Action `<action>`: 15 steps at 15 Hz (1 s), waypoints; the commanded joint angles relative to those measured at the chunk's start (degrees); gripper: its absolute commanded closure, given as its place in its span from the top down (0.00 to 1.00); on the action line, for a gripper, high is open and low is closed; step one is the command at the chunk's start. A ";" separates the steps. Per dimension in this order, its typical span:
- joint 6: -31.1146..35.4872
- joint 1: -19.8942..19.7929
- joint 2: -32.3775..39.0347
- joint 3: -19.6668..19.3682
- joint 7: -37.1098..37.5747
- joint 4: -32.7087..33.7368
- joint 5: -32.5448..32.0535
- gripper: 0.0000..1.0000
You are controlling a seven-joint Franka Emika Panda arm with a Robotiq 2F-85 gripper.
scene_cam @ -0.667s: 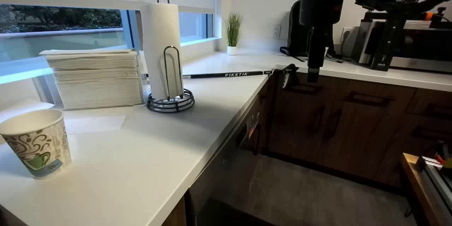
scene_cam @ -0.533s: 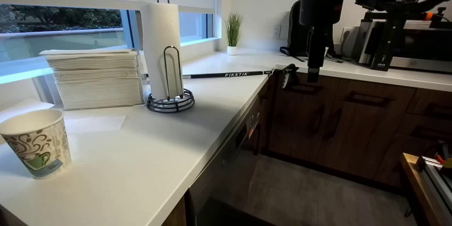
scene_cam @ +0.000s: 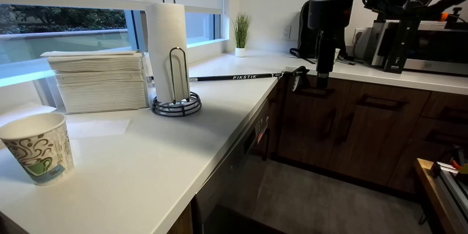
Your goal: Press a button on the dishwasher.
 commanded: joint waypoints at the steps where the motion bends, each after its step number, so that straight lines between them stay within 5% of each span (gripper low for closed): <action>1: 7.47 0.72 5.33 -3.19 -6.91 0.57 5.95 1.00; 8: 21.63 -1.93 15.52 -8.02 -25.75 0.60 21.47 1.00; 15: 35.77 -6.68 21.07 -6.85 -40.15 -2.13 35.80 1.00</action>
